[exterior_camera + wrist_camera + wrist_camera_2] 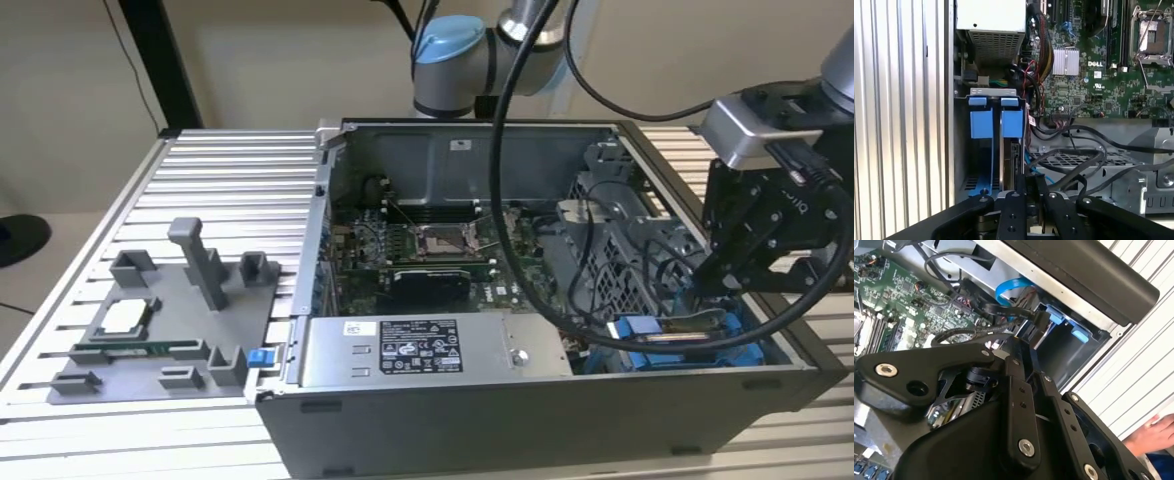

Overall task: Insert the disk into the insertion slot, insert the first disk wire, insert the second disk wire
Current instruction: 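Insert the first disk wire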

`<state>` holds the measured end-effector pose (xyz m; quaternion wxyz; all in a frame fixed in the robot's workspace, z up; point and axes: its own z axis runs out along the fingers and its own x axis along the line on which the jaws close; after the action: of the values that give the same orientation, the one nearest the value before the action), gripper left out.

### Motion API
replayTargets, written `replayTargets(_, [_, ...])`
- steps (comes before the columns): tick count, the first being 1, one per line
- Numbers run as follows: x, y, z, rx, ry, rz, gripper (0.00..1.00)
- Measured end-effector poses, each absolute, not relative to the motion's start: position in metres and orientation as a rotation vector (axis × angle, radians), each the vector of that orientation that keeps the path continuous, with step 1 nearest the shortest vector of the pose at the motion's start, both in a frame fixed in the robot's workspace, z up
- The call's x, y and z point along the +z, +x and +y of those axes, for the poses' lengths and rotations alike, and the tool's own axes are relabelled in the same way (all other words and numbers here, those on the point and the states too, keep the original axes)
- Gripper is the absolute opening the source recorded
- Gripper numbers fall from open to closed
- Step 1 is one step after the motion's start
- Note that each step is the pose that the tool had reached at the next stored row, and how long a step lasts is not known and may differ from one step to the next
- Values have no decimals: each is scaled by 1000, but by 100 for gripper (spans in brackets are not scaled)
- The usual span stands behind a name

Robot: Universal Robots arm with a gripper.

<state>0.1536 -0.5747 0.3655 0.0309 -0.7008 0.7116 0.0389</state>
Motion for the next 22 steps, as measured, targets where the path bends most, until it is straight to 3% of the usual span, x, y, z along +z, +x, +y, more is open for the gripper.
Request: replayTargets(22, [347, 163, -579, 143, -2165, 2214, 0])
